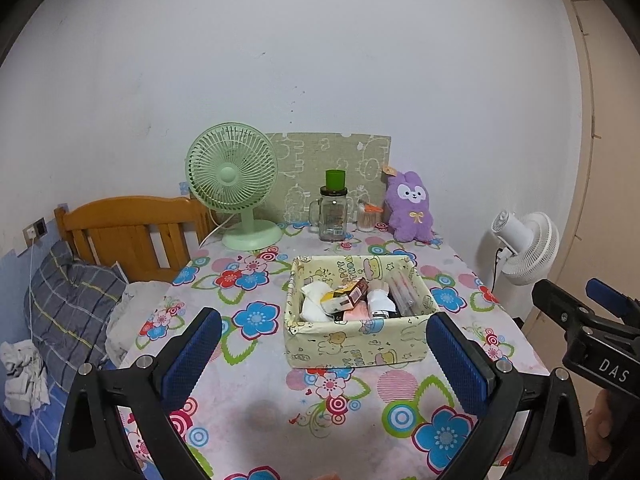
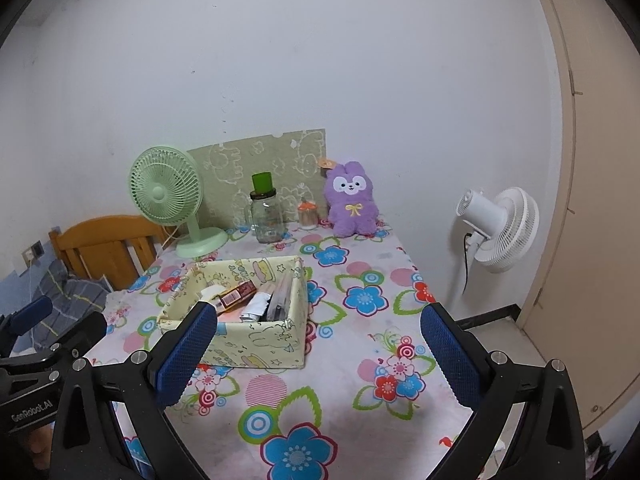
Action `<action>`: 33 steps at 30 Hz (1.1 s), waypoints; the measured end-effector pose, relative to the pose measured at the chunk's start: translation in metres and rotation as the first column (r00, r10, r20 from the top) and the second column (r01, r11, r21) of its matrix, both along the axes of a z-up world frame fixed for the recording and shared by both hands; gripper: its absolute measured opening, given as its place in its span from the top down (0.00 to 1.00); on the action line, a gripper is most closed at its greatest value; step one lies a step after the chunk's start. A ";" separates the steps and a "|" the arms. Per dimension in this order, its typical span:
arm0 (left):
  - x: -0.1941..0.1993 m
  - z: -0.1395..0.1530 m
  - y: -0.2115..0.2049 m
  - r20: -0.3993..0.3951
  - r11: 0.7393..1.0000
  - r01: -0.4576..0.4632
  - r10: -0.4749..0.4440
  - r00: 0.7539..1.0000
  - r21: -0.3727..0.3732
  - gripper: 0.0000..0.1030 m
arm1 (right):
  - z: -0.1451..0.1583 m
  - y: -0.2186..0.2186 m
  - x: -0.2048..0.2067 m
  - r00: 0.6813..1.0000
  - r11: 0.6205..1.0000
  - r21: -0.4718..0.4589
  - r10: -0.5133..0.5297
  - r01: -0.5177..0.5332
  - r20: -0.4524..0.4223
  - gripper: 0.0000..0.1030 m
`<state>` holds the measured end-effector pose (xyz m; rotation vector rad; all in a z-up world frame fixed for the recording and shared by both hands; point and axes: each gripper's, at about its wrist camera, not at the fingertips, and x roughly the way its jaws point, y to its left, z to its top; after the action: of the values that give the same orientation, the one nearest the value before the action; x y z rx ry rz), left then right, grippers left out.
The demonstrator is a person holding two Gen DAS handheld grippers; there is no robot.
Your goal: Organize soft objects
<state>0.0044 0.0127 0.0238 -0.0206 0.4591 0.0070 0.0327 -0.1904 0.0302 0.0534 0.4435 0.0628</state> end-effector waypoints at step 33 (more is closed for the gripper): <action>0.003 0.001 0.003 -0.003 1.000 -0.009 0.009 1.000 -0.007 0.00 | -0.001 0.008 0.005 1.000 1.000 -0.014 -0.012 0.011 -0.013 0.00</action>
<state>0.0071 0.0152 0.0244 -0.0295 0.4624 0.0145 0.0373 -0.1825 0.0288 0.0422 0.4564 0.0479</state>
